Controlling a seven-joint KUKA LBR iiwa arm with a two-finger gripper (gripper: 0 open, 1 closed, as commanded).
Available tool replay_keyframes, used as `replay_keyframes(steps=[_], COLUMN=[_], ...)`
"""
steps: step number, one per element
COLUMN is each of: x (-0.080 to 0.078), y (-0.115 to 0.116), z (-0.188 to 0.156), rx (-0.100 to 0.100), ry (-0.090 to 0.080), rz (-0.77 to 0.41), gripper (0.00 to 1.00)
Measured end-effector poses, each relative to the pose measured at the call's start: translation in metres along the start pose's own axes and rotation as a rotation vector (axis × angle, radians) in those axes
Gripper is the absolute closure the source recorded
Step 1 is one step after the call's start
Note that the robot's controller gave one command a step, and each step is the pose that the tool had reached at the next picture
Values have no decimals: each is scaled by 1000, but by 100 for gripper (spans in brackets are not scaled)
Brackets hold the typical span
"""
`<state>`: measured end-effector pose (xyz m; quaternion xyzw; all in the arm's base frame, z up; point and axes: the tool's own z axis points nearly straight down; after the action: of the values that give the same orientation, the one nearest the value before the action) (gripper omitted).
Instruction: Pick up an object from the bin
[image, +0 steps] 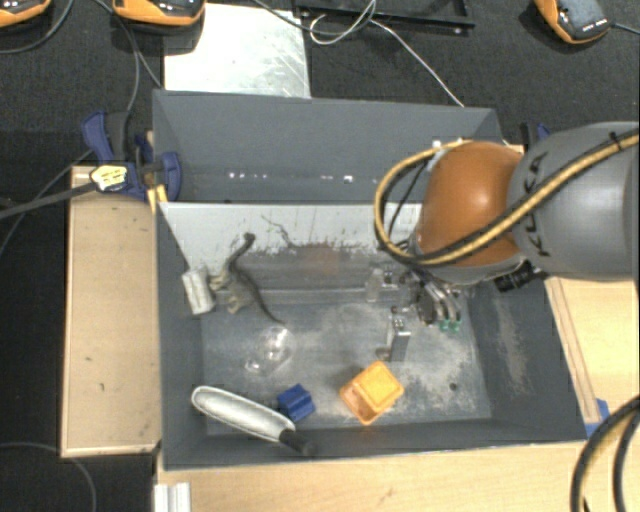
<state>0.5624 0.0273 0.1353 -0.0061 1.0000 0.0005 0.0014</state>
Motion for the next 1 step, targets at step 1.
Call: replay_keyframes(steps=[1], x=[75], y=[-63], z=[65], rx=[3], ry=[8], rz=[-81], gripper=[0])
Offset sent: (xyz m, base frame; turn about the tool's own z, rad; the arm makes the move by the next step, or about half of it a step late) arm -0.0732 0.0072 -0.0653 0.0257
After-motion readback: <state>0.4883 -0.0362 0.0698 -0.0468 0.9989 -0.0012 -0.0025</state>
